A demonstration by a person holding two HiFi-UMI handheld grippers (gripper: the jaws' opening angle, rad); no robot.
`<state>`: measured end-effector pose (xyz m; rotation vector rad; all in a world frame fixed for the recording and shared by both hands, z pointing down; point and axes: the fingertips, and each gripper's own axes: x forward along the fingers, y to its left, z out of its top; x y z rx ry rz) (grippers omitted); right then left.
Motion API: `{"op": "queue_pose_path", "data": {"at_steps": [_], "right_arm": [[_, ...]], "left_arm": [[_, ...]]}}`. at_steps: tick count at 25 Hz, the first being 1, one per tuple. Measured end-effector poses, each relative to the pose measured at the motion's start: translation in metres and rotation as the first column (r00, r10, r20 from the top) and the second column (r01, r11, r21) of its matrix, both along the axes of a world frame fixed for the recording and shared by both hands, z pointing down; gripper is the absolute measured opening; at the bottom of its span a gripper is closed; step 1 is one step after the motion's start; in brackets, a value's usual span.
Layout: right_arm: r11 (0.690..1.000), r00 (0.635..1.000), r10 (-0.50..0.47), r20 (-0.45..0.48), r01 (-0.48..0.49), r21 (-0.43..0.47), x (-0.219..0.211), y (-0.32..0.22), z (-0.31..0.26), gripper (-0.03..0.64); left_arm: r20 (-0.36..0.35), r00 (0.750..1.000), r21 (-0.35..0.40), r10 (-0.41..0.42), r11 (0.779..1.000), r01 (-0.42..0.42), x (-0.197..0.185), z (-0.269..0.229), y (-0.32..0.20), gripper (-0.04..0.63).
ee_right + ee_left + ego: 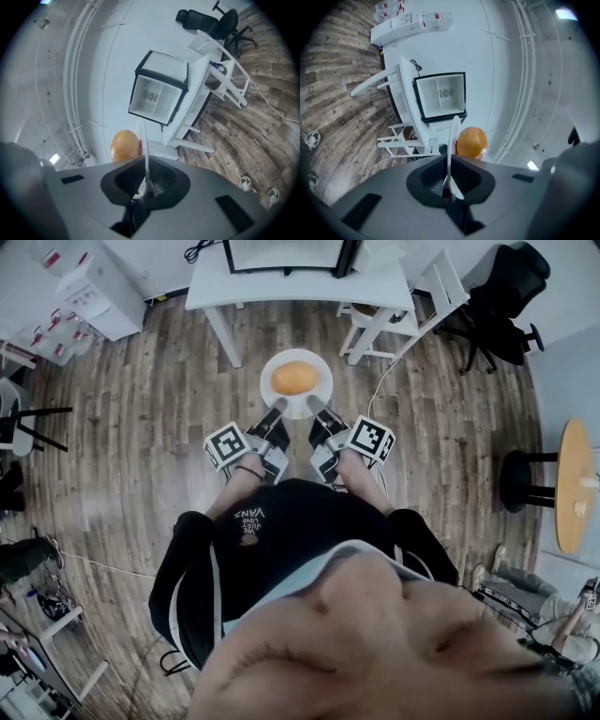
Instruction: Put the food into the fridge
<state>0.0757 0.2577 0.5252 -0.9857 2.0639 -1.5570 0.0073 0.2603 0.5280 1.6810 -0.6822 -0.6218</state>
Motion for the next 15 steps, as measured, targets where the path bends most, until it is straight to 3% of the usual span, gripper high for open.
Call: {"op": "queue_pose_path", "data": {"at_steps": [15], "right_arm": [[0.999, 0.999, 0.037, 0.016, -0.038, 0.013, -0.046, -0.113, -0.011, 0.029]], "left_arm": [[0.005, 0.999, -0.003, 0.043, 0.999, -0.043, -0.045, -0.008, -0.114, 0.029]]}}
